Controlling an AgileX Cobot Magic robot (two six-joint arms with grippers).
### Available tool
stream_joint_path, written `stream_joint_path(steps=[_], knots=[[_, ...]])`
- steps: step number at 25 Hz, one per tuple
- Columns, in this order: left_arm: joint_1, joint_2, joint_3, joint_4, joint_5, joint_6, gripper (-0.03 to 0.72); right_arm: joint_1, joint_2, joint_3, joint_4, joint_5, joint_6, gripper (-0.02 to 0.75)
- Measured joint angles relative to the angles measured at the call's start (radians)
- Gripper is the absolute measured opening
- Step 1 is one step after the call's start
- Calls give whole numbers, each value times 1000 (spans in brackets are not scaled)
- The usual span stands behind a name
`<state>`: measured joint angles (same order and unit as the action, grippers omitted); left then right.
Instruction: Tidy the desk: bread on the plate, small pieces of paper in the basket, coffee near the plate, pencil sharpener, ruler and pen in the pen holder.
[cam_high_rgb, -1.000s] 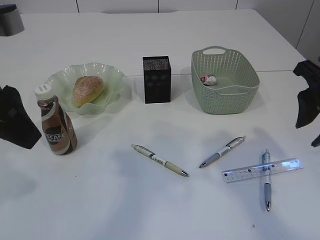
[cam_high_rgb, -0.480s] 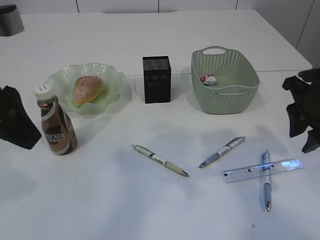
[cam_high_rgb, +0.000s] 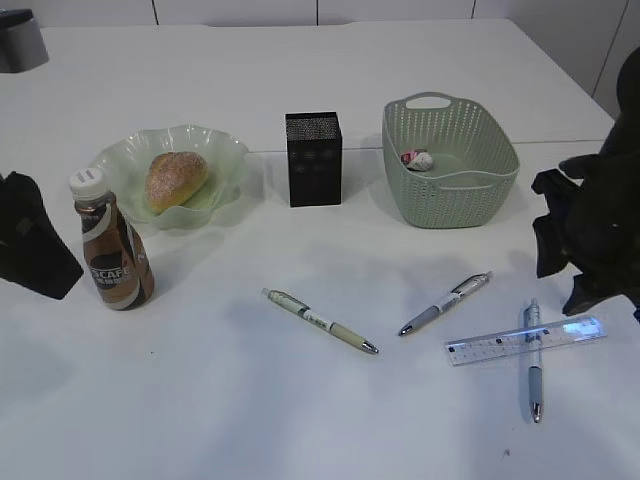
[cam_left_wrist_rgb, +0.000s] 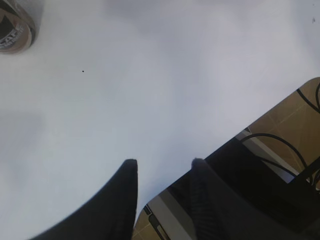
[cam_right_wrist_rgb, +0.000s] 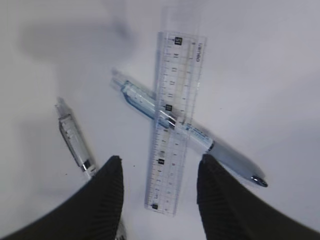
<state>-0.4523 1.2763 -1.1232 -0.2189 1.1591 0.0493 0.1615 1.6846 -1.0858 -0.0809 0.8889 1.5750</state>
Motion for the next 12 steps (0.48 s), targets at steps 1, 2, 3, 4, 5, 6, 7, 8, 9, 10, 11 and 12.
stream_joint_path(steps=[1,2,3,4,5,6,7,8,9,10,11,12], knots=[[0,0,0,0,0,0,249,0,2,0,0,-15,9,386],[0,0,0,0,0,0,249,0,2,0,0,-17,11,386],[0,0,0,0,0,0,249,-2,7,0,-11,-28,20,386],[0,0,0,0,0,0,249,-4,9,0,-17,-30,24,386],[0,0,0,0,0,0,249,-4,9,0,-20,-30,26,386],[0,0,0,0,0,0,249,-4,13,0,-35,-30,34,388],[0,0,0,0,0,0,249,-4,15,0,-51,-30,49,394],[0,0,0,0,1,0,249,-4,15,0,-54,-30,47,396],[0,0,0,0,1,0,249,-8,15,0,-79,-30,63,412],[0,0,0,0,1,0,249,-12,15,0,-89,-30,67,418],[0,0,0,0,1,0,249,-16,15,0,-106,-26,73,421],[0,0,0,0,1,0,249,-16,16,0,-115,-24,78,423]])
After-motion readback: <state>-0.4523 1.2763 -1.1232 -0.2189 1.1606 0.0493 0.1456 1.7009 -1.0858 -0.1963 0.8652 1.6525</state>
